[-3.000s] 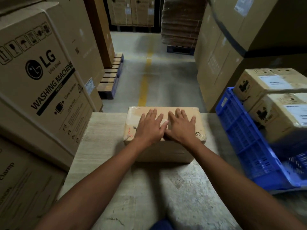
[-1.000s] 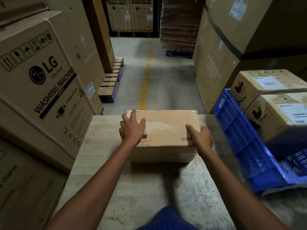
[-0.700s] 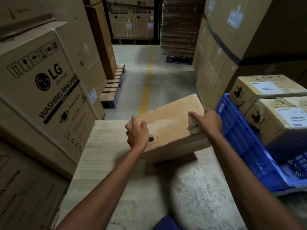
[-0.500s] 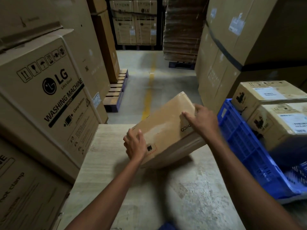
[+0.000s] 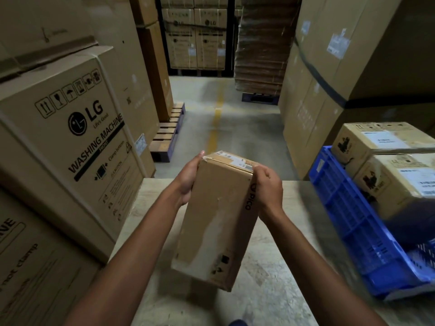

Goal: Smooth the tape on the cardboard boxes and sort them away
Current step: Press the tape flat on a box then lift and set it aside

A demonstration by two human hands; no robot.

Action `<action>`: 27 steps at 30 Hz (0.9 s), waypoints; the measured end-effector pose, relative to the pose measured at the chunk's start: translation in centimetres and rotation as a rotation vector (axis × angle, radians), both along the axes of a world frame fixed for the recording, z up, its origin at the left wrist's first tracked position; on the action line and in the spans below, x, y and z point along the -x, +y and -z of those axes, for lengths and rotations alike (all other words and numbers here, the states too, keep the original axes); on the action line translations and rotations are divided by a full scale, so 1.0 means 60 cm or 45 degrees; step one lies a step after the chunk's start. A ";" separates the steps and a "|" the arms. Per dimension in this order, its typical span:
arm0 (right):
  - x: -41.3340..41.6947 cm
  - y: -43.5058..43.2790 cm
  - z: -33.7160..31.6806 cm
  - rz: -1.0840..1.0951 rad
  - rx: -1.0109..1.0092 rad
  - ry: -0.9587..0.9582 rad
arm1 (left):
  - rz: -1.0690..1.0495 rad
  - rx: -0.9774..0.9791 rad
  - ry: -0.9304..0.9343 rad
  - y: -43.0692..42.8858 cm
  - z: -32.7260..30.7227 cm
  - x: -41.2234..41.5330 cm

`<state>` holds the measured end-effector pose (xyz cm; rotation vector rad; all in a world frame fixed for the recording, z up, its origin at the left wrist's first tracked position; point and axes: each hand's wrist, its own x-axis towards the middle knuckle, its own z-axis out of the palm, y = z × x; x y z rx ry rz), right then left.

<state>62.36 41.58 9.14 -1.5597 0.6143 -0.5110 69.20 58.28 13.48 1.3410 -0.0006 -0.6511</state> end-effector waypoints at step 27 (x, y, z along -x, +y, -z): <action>0.081 -0.024 0.140 -0.203 1.429 -0.346 | -0.240 -0.871 -1.708 -0.018 0.192 0.101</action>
